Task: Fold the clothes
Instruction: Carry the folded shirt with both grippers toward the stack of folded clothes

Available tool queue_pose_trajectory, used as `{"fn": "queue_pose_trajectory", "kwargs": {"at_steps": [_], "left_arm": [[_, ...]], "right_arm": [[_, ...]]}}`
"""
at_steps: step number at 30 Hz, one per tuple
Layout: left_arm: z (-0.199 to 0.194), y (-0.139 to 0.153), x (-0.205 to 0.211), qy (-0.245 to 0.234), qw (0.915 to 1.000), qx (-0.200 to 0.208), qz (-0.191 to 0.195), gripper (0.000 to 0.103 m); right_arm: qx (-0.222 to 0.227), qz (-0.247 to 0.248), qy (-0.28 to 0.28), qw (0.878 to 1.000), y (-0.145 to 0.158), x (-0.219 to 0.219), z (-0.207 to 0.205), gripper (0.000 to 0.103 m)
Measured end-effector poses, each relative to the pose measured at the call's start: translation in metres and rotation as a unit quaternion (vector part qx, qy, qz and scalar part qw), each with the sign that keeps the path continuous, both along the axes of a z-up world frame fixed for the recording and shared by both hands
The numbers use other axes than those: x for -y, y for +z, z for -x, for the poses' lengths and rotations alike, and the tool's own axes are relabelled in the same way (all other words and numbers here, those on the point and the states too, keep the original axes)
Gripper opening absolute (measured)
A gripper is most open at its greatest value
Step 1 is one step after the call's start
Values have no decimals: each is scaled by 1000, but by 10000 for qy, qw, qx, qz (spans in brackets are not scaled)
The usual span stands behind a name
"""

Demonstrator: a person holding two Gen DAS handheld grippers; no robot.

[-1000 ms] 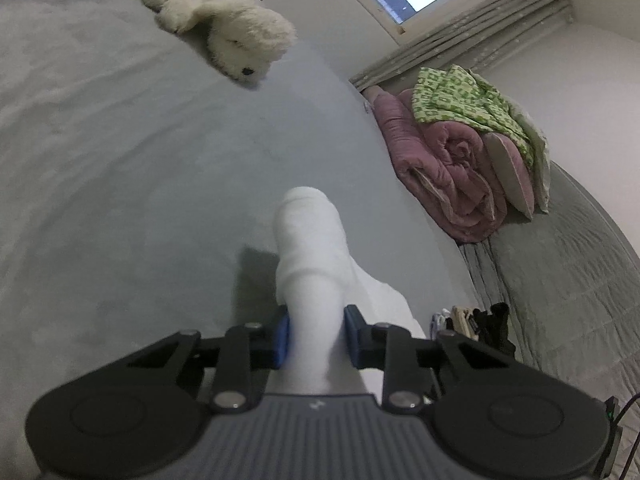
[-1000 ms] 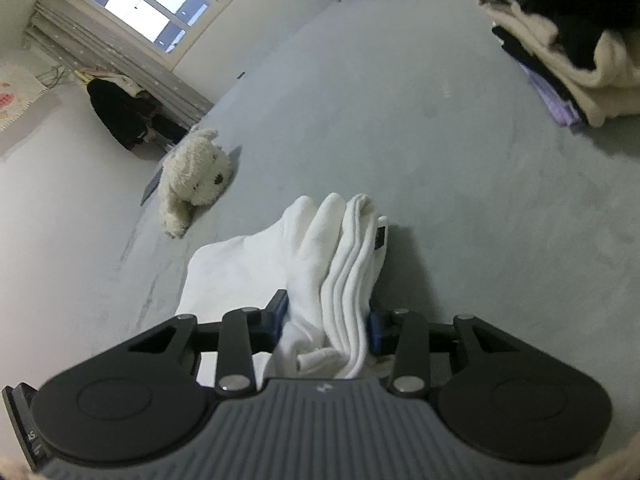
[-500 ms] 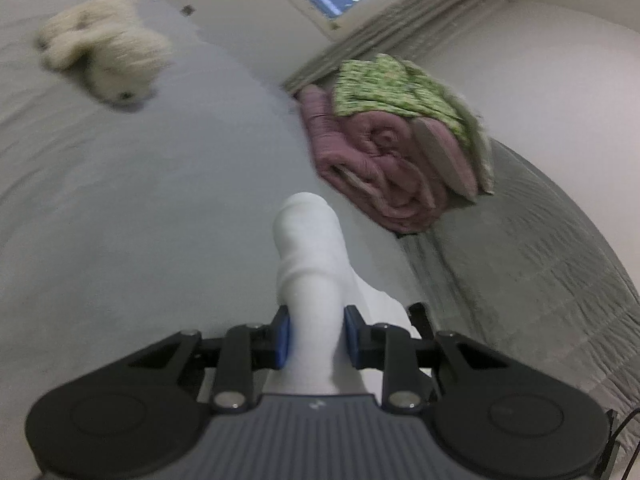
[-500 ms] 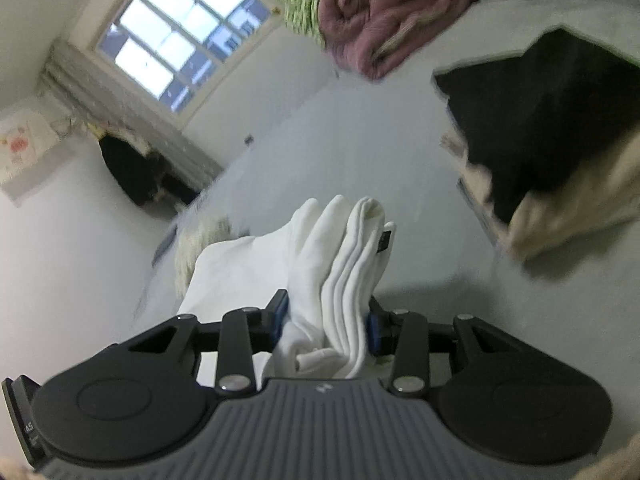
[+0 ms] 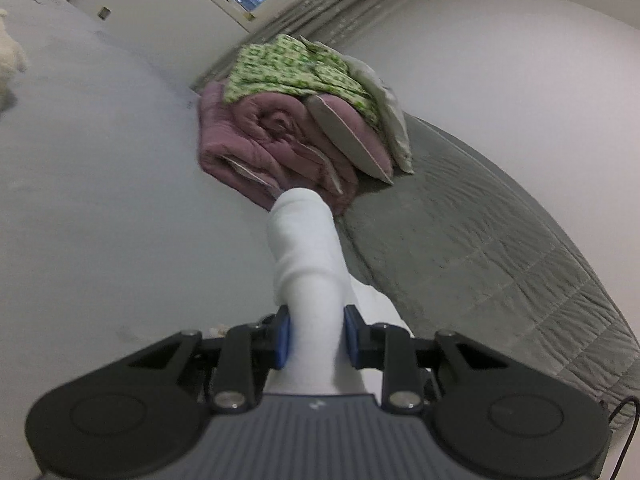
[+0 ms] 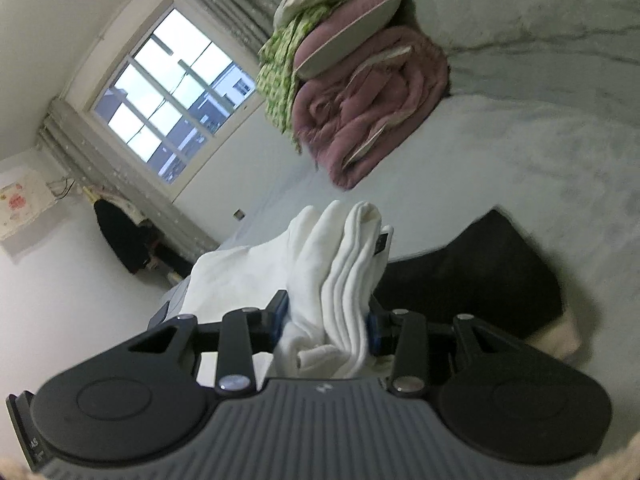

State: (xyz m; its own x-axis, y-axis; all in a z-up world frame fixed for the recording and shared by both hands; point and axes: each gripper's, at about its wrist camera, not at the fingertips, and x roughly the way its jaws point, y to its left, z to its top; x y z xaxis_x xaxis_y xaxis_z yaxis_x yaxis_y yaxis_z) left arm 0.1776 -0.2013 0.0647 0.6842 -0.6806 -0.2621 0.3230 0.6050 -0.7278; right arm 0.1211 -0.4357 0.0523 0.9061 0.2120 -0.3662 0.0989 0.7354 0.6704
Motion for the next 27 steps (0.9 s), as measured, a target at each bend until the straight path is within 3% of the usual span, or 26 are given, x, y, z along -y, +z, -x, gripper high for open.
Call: {"fn": "queue_pose_trajectory", "kwargs": {"at_steps": [6,10,17,21,24,27], "left_arm": [[-14,-24,39,-135,9997,-150,118,27],[-21,-47,54,-152,9995,-256,144,27],[-32,-102,79,-224,9990,-216,-313,31],[-29,-101,82,-368,9982,39,-466,38],[-24,-92,78,-360,9973,280,-578,41],[-19,-80,71,-113,9955,646,-685,41]], "right_arm": [[-10,207,-127,9997,1,36,-6,42],[-5,264,-98,9996,-14,50,-13,42],[-221,261,-287,9990,-80,69,-21,42],[15,227,-378,9990,-103,75,-13,47],[148,363,-319,9987,-93,75,-5,52],[367,826,-468,9948,-75,74,2,53]]}}
